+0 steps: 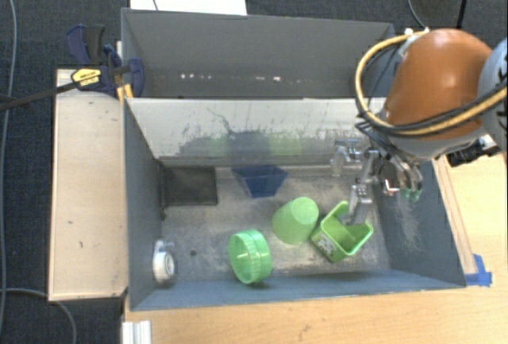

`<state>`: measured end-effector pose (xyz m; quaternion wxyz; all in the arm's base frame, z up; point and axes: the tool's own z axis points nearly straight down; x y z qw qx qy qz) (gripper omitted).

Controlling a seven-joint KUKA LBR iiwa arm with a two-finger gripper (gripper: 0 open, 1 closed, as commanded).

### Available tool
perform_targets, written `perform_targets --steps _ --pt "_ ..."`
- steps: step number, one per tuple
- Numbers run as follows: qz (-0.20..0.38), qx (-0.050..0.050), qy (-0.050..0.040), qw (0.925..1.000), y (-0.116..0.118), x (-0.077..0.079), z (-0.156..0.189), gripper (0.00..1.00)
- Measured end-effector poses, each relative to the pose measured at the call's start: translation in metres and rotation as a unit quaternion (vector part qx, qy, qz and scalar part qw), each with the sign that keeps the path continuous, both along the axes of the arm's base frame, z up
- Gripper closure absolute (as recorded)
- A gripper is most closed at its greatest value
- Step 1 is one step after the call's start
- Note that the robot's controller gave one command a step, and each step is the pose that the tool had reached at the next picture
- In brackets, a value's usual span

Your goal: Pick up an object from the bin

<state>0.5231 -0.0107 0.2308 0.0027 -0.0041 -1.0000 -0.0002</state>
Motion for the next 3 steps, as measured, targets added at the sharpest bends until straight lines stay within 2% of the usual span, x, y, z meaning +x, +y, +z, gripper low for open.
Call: perform_targets --steps 1,2,3 --pt "0.000 0.000 -0.0044 1.0000 0.000 0.001 0.005 0.00" --pt "0.062 0.000 -0.0053 0.9981 -0.021 -0.009 -0.035 0.00" --pt "0.208 0.000 -0.0051 0.9782 -0.048 -0.025 -0.064 0.00"
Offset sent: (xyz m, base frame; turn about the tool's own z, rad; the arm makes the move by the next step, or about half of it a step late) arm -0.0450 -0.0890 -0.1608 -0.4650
